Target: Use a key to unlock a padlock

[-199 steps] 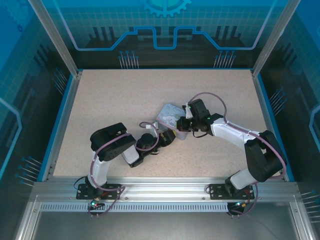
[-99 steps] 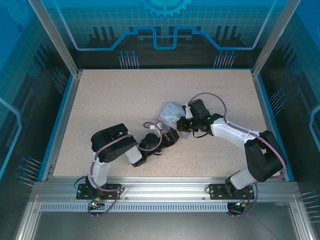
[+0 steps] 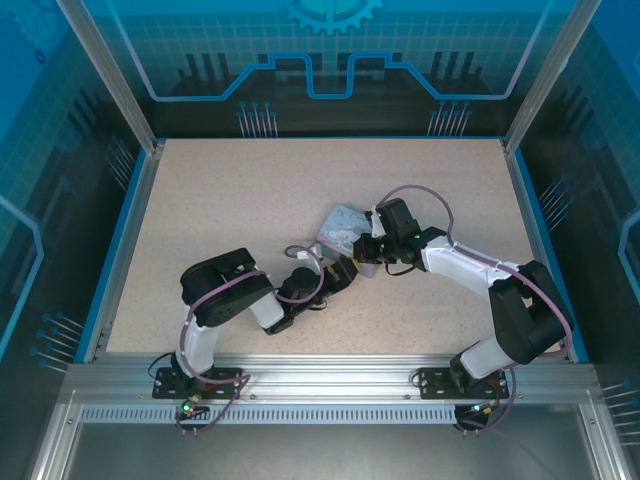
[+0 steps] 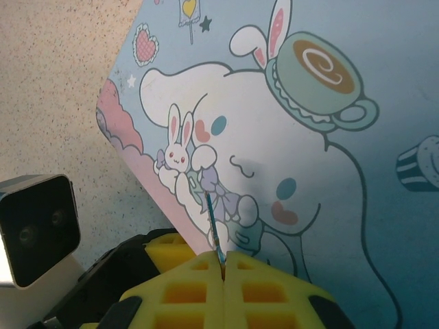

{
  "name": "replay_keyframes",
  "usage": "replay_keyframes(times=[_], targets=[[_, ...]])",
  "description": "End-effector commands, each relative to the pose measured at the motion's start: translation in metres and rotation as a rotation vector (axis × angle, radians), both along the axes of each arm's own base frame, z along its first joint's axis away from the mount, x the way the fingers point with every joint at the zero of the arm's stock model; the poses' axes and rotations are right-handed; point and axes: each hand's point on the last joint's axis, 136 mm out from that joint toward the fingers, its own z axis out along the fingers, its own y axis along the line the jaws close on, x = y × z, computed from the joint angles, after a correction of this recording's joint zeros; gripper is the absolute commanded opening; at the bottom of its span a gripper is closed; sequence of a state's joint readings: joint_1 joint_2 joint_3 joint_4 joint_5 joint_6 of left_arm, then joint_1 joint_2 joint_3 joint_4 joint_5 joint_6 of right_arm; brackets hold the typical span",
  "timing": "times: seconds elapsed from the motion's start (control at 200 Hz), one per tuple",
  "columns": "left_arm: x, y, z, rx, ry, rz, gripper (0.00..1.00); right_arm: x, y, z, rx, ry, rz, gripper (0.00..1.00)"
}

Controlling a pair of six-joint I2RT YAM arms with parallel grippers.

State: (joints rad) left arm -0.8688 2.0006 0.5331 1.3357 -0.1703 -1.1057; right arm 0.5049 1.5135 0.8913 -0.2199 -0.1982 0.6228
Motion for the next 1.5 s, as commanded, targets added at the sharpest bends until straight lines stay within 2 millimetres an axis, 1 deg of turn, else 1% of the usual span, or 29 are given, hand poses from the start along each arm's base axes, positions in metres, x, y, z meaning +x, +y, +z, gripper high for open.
replay_keyframes(times=[0.0,0.08,0.16,0.33,0.64,0.815,0.94,1.071,1.181,1.261,1.371,1.436,1.496], targets=[[0.009,0.002,0.042,-0.112,-0.066,0.053,0.6,-0.031,-0.02,-0.04,-0.111,0.156,-0.019,0.0],[0.009,-0.006,0.046,-0.139,-0.058,0.025,0.57,-0.032,-0.02,-0.04,-0.111,0.156,-0.016,0.0],[0.009,-0.01,0.049,-0.156,-0.055,0.011,0.56,-0.032,-0.02,-0.039,-0.112,0.154,-0.018,0.0],[0.008,0.0,0.051,-0.147,-0.06,0.04,0.59,-0.032,-0.021,-0.038,-0.111,0.151,-0.02,0.0],[0.009,0.005,0.042,-0.181,-0.002,0.081,0.59,-0.034,-0.025,-0.041,-0.115,0.159,-0.032,0.0],[0.01,0.008,0.028,-0.196,0.057,0.106,0.58,-0.036,-0.026,-0.043,-0.119,0.164,-0.036,0.0],[0.011,0.012,0.025,-0.194,0.064,0.126,0.57,-0.036,-0.027,-0.044,-0.122,0.164,-0.034,0.0],[0.011,0.015,0.025,-0.201,0.067,0.142,0.57,-0.036,-0.027,-0.044,-0.123,0.162,-0.034,0.0],[0.012,0.008,0.027,-0.223,0.078,0.12,0.54,-0.036,-0.026,-0.044,-0.122,0.162,-0.033,0.0],[0.014,0.003,0.031,-0.232,0.074,0.106,0.53,-0.036,-0.026,-0.044,-0.121,0.162,-0.031,0.0],[0.014,0.0,0.035,-0.232,0.059,0.096,0.51,-0.036,-0.026,-0.044,-0.12,0.163,-0.031,0.0],[0.014,0.0,0.037,-0.232,0.053,0.094,0.49,-0.036,-0.026,-0.044,-0.12,0.163,-0.031,0.0],[0.014,0.001,0.039,-0.228,0.043,0.094,0.49,-0.036,-0.026,-0.045,-0.119,0.163,-0.031,0.0]])
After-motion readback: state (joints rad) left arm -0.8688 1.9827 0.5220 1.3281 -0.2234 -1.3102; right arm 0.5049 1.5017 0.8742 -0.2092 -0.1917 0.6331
